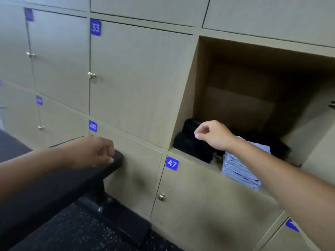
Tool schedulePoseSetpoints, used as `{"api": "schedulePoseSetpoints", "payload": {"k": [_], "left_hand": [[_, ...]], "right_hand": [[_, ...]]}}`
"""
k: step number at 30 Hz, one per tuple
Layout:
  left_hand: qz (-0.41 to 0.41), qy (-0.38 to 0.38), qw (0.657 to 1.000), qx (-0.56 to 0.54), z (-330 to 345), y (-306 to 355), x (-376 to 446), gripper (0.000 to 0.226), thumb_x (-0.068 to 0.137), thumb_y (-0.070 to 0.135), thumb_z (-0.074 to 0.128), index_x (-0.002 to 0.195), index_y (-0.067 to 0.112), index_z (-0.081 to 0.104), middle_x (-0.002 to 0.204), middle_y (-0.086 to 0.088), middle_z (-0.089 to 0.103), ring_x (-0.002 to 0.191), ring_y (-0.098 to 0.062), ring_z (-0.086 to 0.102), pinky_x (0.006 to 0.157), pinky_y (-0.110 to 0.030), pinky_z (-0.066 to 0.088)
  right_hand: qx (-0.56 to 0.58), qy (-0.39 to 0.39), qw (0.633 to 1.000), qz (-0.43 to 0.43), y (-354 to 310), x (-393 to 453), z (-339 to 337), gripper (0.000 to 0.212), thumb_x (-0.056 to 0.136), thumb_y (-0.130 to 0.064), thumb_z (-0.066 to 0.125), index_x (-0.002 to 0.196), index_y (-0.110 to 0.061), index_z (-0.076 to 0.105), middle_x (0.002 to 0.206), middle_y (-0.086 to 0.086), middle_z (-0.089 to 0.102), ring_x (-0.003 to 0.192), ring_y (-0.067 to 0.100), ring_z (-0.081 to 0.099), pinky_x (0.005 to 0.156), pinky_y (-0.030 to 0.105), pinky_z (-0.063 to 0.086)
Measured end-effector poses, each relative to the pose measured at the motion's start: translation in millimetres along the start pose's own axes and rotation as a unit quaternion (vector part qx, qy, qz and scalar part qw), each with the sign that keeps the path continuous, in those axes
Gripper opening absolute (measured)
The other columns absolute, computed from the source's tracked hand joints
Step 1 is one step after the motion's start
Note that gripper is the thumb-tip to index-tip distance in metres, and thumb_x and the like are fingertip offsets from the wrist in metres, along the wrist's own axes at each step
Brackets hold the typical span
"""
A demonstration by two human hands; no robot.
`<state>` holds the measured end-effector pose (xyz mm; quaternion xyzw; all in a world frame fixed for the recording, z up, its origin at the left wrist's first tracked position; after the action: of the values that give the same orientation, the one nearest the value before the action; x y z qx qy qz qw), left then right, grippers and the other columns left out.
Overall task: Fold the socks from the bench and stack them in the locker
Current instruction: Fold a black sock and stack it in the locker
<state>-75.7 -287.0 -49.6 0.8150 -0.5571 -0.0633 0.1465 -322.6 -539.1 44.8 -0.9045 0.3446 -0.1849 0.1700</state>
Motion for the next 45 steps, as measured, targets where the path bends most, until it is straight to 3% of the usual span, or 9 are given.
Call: {"api": "schedulePoseSetpoints", "payload": {"k": [4, 11, 15, 20, 26, 30, 34, 40, 45], "left_hand": [[-0.011, -0.009, 1.0, -0.001, -7.7, -6.9, -32.5, 0.01, 0.093, 0.029, 0.073, 0.094, 0.024, 0.064, 0.068, 0.01, 0.066, 0.061, 0.004, 0.06, 0.06, -0.01, 0.043], [-0.077, -0.016, 0.997, -0.011, -17.9, -43.2, -94.0, 0.011, 0.095, 0.032, 0.069, 0.099, 0.023, 0.064, 0.075, 0.005, 0.07, 0.071, -0.011, 0.066, 0.075, -0.028, 0.052], [-0.105, -0.026, 0.994, 0.021, -24.4, -64.9, -123.2, 0.014, 0.096, 0.033, 0.069, 0.101, 0.02, 0.066, 0.072, 0.012, 0.065, 0.072, -0.009, 0.064, 0.084, -0.037, 0.056], [-0.122, 0.004, 0.991, -0.06, -49.1, -67.0, -162.2, 0.016, 0.096, 0.029, 0.069, 0.101, 0.014, 0.068, 0.087, 0.002, 0.076, 0.072, -0.014, 0.074, 0.084, -0.033, 0.058], [-0.137, 0.044, 0.986, -0.083, -85.3, -77.2, -238.6, 0.015, 0.096, 0.033, 0.069, 0.1, 0.019, 0.068, 0.088, 0.005, 0.075, 0.069, -0.008, 0.073, 0.089, -0.039, 0.059], [-0.175, 0.051, 0.982, -0.057, -105.4, -94.3, -307.0, 0.014, 0.097, 0.034, 0.068, 0.103, 0.021, 0.067, 0.088, 0.006, 0.075, 0.07, -0.005, 0.072, 0.073, -0.02, 0.051], [-0.224, 0.065, 0.971, -0.044, -122.3, -120.8, -381.0, 0.014, 0.097, 0.034, 0.067, 0.104, 0.022, 0.068, 0.092, 0.002, 0.076, 0.073, -0.005, 0.071, 0.066, -0.016, 0.049], [-0.318, 0.084, 0.944, -0.035, -141.5, -161.0, -496.7, 0.019, 0.097, 0.032, 0.07, 0.107, 0.016, 0.069, 0.093, 0.006, 0.075, 0.07, -0.007, 0.073, 0.065, -0.011, 0.048], [-0.407, 0.125, 0.904, 0.035, -160.2, -194.4, -597.5, 0.026, 0.094, 0.041, 0.07, 0.115, 0.024, 0.069, 0.106, 0.009, 0.07, 0.093, -0.013, 0.069, 0.082, -0.029, 0.051]], "right_hand": [[0.039, -0.035, 0.998, -0.044, -43.4, -36.7, 48.3, 0.004, 0.09, -0.024, 0.072, 0.091, -0.022, 0.075, 0.092, -0.006, 0.073, 0.091, 0.009, 0.066, 0.079, 0.024, 0.05], [0.087, -0.098, 0.987, -0.095, -111.4, -78.0, 116.8, 0.001, 0.09, -0.029, 0.073, 0.091, -0.03, 0.073, 0.094, -0.011, 0.071, 0.091, 0.005, 0.066, 0.076, 0.02, 0.05], [0.095, -0.155, 0.975, -0.129, -145.6, -100.1, 156.6, 0.004, 0.091, -0.027, 0.073, 0.094, -0.03, 0.072, 0.091, -0.012, 0.071, 0.087, 0.003, 0.065, 0.066, 0.007, 0.044], [0.112, -0.198, 0.955, -0.189, -207.6, -126.3, 179.6, 0.007, 0.093, -0.027, 0.072, 0.098, -0.031, 0.071, 0.096, -0.014, 0.071, 0.085, 0.0, 0.064, 0.067, 0.003, 0.041], [0.169, -0.222, 0.924, -0.263, -302.0, -159.1, 184.5, 0.007, 0.093, -0.028, 0.071, 0.098, -0.033, 0.073, 0.097, -0.013, 0.073, 0.081, -0.001, 0.065, 0.069, 0.01, 0.045], [0.191, -0.242, 0.901, -0.304, -363.7, -180.1, 187.0, 0.006, 0.093, -0.031, 0.07, 0.096, -0.035, 0.073, 0.095, -0.014, 0.074, 0.085, 0.0, 0.066, 0.077, 0.017, 0.048], [0.19, -0.262, 0.875, -0.359, -425.9, -204.9, 198.5, 0.004, 0.092, -0.031, 0.071, 0.096, -0.033, 0.073, 0.088, -0.014, 0.073, 0.083, -0.001, 0.065, 0.065, 0.005, 0.041], [0.17, -0.301, 0.837, -0.423, -511.2, -251.5, 234.7, 0.006, 0.09, -0.036, 0.072, 0.096, -0.034, 0.072, 0.089, -0.019, 0.074, 0.083, 0.001, 0.068, 0.076, 0.024, 0.047], [0.156, -0.311, 0.811, -0.471, -562.8, -301.7, 277.2, 0.007, 0.092, -0.037, 0.07, 0.099, -0.034, 0.069, 0.095, -0.016, 0.071, 0.087, 0.0, 0.064, 0.071, 0.018, 0.043]]}}
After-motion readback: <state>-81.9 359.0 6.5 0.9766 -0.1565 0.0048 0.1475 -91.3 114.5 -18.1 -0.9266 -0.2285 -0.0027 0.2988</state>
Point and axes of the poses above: each hand's wrist, its own x-axis towards the middle knuckle, its own z-axis out of the palm, y = z × x, the point moved 9 cm from there along x, towards the middle knuckle
